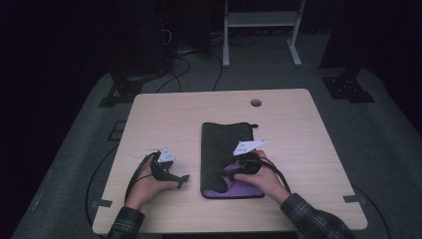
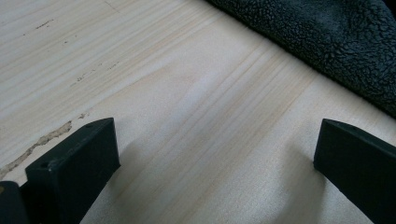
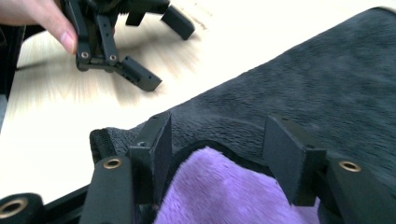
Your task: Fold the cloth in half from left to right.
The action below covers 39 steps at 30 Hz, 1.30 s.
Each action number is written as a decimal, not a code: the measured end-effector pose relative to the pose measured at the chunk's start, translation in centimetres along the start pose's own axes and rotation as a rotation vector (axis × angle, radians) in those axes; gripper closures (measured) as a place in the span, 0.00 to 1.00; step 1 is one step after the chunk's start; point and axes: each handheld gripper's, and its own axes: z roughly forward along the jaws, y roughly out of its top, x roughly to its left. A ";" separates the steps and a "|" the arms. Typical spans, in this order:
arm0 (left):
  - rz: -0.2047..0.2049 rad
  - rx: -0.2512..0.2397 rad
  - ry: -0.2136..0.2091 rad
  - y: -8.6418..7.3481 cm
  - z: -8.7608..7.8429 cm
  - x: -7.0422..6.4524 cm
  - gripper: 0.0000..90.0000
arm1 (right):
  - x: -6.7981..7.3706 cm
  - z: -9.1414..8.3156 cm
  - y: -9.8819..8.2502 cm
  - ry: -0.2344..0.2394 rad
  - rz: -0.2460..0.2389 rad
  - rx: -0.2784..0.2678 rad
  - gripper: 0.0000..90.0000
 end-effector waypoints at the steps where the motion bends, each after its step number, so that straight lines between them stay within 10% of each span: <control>1: 0.000 0.000 0.000 0.0 0.0 0.0 0.00 | 0.0 0.3 0.0 0.005 -0.004 0.002 0.46; 9: 0.000 0.000 0.000 0.0 0.0 0.0 0.00 | -0.1 2.4 -0.9 0.002 -0.012 0.062 0.50; 19: -0.001 -0.001 0.000 0.0 0.0 0.0 0.00 | 0.0 1.9 -1.0 -0.004 -0.017 0.068 0.87; 39: -0.002 -0.003 0.002 0.0 0.0 0.0 0.00 | 0.2 -4.5 -2.0 -0.033 0.041 -0.030 0.89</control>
